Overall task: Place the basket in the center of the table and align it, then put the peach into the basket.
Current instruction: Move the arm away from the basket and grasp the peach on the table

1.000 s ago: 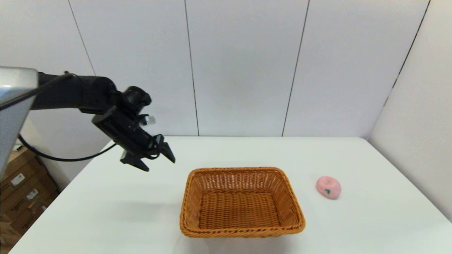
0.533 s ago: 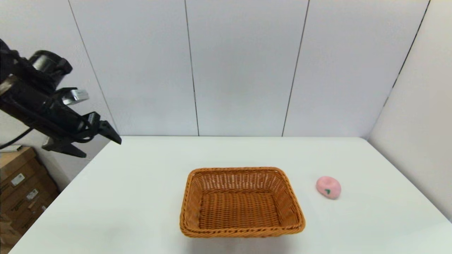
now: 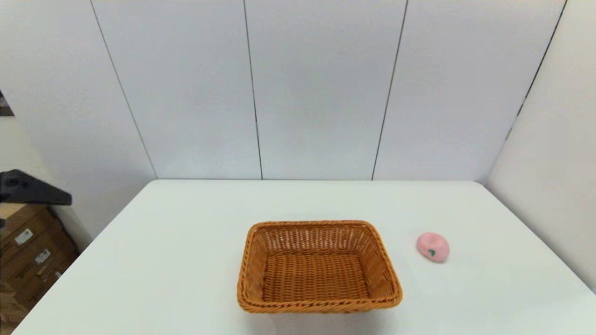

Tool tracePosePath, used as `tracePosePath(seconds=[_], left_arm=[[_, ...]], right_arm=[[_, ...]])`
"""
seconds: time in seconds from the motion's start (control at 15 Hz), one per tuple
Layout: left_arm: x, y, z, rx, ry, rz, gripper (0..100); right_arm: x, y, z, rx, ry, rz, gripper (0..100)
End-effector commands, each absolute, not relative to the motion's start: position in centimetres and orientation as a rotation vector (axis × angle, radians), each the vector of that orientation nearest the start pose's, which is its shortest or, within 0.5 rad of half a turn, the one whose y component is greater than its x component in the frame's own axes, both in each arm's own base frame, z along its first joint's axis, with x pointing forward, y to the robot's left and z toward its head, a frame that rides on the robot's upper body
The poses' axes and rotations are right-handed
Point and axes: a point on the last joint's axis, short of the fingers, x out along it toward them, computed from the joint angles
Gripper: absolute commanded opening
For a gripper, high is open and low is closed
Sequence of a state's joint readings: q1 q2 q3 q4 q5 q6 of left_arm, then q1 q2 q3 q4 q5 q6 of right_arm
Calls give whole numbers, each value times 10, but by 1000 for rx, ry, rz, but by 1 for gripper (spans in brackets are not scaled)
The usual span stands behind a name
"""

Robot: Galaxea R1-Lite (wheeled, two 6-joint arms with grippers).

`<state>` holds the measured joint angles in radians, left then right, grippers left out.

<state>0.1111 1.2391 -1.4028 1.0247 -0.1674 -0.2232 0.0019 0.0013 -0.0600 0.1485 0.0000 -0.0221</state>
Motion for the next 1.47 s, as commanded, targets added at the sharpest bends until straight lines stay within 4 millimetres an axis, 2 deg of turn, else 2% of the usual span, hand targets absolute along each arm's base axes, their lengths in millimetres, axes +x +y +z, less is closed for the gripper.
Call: tracePosePath(seconds=[0.07, 0.13, 0.33, 0.47, 0.73, 0.87, 1.2, 1.47], left_arm=[[-12, -5, 271, -249, 622, -5, 100], [-27, -7, 257, -242, 606, -9, 100], [-54, -8, 221, -198, 563, -50, 100], [-67, -9, 198, -193, 544, -52, 100], [-78, -4, 171, -160, 456, -104, 100], [-75, -2, 160, -150, 445, -83, 100], [-36, 1, 111, -51, 205, 38, 100], [-34, 1, 82, 6, 132, 29, 100]], right_arm=[[-28, 0, 77, -23, 90, 3, 100], [-28, 0, 77, -22, 89, 4, 100], [-28, 0, 77, -22, 90, 3, 100], [-28, 0, 77, -22, 90, 3, 100], [-28, 0, 77, -22, 90, 4, 100], [-28, 0, 77, -19, 89, 1, 100], [-28, 0, 77, -20, 91, 1, 100], [-28, 0, 77, -17, 87, 1, 100]])
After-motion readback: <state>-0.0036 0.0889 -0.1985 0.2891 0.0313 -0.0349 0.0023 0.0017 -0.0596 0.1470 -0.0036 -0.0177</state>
